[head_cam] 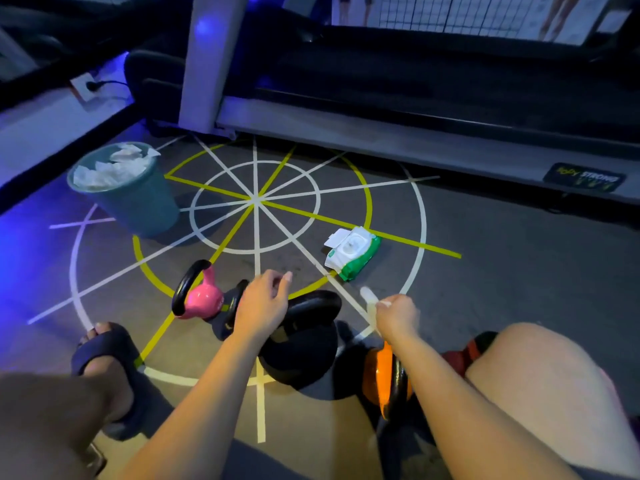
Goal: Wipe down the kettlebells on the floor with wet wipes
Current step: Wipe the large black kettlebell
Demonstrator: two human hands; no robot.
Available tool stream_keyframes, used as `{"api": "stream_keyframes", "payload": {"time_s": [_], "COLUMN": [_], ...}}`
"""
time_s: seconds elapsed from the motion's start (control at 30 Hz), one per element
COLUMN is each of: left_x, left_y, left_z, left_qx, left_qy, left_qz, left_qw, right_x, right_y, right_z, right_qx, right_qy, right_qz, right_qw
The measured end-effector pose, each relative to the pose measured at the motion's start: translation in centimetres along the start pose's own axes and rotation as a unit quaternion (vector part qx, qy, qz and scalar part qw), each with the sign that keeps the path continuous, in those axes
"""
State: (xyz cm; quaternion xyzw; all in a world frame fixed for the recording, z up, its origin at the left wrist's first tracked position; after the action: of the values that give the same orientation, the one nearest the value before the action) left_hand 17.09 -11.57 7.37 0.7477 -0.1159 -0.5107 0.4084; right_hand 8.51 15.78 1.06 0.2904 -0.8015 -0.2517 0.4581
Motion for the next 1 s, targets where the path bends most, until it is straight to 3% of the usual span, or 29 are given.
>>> {"api": "stream_keyframes", "payload": {"time_s": [0.1, 0.17, 0.23, 0.33, 0.5, 0.7, 0.9, 1.0], "left_x": [0.8, 1.0, 1.1, 0.8, 1.3, 2.3, 2.0, 2.0], "left_y": [-1.6, -1.9, -2.3, -2.2, -2.5, -3.0, -2.8, -2.7], "left_z": [-0.2, 0.2, 0.5, 0.6, 0.8, 1.3, 1.3, 1.2], "left_qx": [0.023, 0.034, 0.061, 0.071, 0.092, 0.099, 0.082, 0.078], "left_qy": [0.005, 0.002, 0.009, 0.019, 0.035, 0.037, 0.032, 0.029], "left_qz": [0.095, 0.100, 0.099, 0.099, 0.075, 0.081, 0.093, 0.094], "left_qw": [0.995, 0.994, 0.993, 0.992, 0.992, 0.991, 0.992, 0.992], "right_x": [0.5, 1.0, 1.1, 0.7, -0.8, 0.3, 1.0, -0.2], "right_y": [-2.7, -7.4, -10.6, -11.0, -11.3, -10.8, -13.7, -16.2], "right_z": [-0.6, -1.4, -2.8, -2.9, -1.0, 1.4, 0.7, 1.2], "right_qx": [-0.019, 0.084, 0.181, 0.222, 0.325, 0.232, 0.237, 0.191], "right_qy": [0.030, 0.071, 0.059, 0.006, 0.032, 0.071, 0.063, 0.053], "right_qz": [0.059, 0.081, 0.124, 0.263, 0.303, 0.227, 0.267, 0.267], "right_qw": [0.998, 0.991, 0.974, 0.939, 0.895, 0.943, 0.932, 0.943]}}
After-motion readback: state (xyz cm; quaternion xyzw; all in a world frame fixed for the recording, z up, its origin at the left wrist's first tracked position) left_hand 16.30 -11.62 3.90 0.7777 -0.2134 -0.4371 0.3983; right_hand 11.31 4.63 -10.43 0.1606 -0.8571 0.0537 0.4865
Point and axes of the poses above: each hand's wrist, its own z-axis towards the middle knuckle, its own y-axis out of the back of the hand, x = y × z, the point moved 9 cm from there along z, towards the middle knuckle, and after that the axes turned 4 degrees about -z, right-handed, at the moved point
